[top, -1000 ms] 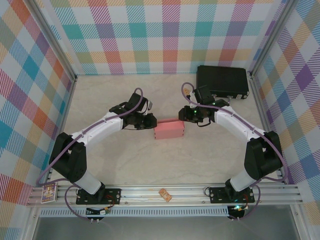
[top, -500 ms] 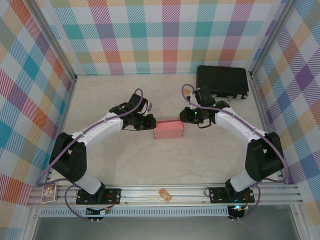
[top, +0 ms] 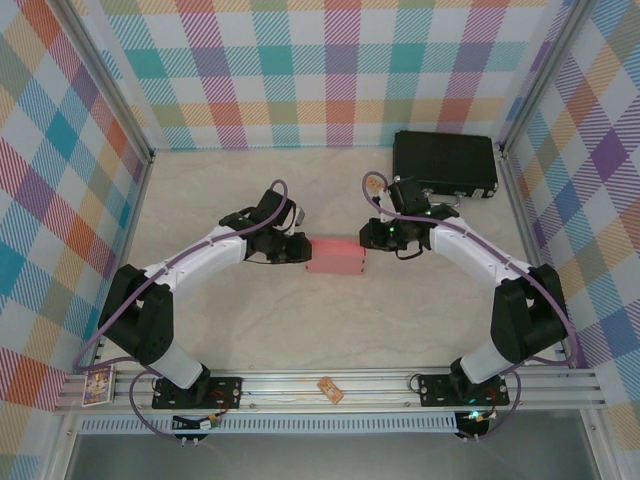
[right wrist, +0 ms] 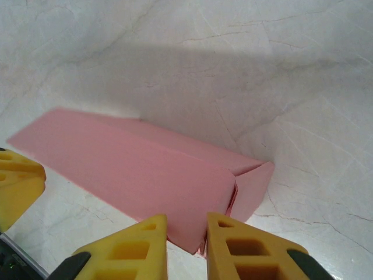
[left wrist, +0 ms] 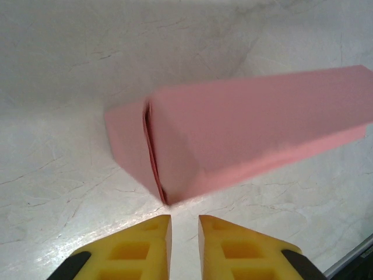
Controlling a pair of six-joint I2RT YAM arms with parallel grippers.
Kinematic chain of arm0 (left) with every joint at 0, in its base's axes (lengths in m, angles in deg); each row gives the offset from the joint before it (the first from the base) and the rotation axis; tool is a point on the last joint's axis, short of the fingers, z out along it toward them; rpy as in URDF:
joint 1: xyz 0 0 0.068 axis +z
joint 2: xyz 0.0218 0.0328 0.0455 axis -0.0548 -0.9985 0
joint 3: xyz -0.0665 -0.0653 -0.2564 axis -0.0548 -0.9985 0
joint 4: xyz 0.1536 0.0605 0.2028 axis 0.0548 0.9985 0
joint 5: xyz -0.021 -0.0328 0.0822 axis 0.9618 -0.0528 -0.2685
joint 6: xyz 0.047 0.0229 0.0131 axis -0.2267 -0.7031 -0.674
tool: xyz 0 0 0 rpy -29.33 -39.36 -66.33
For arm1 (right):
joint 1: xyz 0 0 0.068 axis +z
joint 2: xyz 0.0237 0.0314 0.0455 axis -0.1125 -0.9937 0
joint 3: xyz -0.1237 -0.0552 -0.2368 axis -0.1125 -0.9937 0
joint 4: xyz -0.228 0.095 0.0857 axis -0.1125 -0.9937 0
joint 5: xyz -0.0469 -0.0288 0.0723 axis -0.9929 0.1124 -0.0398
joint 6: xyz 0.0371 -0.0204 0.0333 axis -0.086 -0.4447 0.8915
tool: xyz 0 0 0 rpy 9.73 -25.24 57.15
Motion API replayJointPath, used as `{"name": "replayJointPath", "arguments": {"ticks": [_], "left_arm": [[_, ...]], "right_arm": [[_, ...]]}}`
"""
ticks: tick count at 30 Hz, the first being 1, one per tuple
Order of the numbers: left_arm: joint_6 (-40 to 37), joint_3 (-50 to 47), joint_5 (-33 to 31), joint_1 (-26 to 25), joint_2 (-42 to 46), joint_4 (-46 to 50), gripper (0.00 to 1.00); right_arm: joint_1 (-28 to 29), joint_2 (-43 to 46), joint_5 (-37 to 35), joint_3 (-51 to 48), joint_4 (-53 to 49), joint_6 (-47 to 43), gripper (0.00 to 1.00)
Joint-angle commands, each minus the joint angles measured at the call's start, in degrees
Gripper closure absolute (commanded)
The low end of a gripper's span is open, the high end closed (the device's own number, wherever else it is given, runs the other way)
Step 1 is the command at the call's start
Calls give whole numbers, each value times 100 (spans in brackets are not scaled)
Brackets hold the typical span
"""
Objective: Fold the paper box
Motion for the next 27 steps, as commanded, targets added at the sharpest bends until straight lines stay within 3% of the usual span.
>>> {"name": "replayJointPath", "arguments": {"ticks": [1, 12, 19, 27], "left_arm": [[-144, -107, 166, 17, 179, 236, 78], [-186, -118, 322, 17, 471, 75, 72], [123, -187, 135, 94, 836, -376, 56], [388, 221, -125, 254, 296, -326, 51]], "right_arm": [[11, -21, -65, -153, -382, -75, 79], [6, -46, -39, -166, -377, -75, 79], [7, -57, -7, -152, -387, -84, 78], [6, -48, 30, -114, -402, -93, 78]]}}
